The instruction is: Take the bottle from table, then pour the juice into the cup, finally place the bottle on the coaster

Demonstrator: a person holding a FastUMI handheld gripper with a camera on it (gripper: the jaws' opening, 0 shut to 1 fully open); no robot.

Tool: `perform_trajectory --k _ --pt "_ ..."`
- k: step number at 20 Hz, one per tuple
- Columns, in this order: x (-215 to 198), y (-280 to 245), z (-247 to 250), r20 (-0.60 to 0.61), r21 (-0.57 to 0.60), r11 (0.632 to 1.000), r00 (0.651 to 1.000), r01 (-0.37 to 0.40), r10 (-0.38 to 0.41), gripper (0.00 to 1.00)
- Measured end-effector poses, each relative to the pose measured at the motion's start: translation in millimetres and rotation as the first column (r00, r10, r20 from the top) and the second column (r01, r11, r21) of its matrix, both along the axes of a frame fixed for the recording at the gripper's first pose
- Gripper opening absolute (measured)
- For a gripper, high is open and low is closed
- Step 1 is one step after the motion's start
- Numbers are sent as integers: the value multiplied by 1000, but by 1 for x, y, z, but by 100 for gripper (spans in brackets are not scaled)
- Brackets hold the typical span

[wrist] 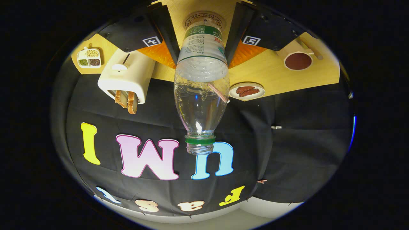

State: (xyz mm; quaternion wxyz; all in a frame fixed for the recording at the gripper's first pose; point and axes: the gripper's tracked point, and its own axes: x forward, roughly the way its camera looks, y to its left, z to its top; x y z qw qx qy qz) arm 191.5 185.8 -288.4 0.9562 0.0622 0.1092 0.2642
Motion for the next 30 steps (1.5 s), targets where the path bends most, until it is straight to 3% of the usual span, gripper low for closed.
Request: perform_trajectory --k 14,16,17,20,30 --pt "-4 -6 -34 -34 19 997 997 70 -69 79" --pt "-5 -5 -35 -37 18 997 997 71 -70 84" --pt "-6 -5 -37 -44 19 997 997 69 -68 93" --pt "-8 -10 -41 -65 9 997 995 79 -78 98" --pt "-42 -36 10 -60 14 998 997 55 -54 98"
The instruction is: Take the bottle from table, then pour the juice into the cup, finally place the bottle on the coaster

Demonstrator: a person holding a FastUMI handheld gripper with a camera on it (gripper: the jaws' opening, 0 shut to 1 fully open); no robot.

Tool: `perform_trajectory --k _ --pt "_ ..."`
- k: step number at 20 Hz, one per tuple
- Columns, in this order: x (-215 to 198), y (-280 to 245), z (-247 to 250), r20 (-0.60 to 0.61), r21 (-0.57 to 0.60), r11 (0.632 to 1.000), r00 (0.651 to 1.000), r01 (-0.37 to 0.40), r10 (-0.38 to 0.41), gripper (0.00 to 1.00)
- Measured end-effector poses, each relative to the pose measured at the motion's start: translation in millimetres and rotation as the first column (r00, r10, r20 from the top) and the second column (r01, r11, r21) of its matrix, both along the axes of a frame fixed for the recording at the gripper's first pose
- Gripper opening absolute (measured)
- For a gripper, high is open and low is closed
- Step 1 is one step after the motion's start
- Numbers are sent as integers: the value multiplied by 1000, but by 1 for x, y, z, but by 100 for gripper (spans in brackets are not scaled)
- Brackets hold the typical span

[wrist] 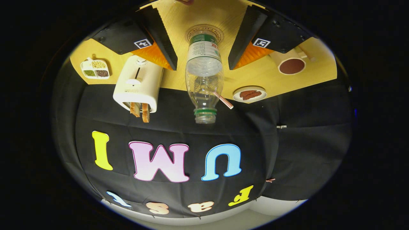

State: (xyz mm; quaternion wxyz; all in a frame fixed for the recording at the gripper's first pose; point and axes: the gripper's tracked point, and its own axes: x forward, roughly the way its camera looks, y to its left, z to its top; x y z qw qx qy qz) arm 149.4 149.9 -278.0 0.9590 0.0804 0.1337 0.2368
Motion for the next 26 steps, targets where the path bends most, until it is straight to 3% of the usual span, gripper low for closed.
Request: perform_trajectory --k 10,26 --pt "-48 -20 66 -29 -27 999 999 -28 27 98" --pt "-101 -82 205 34 -68 995 997 72 -70 97"
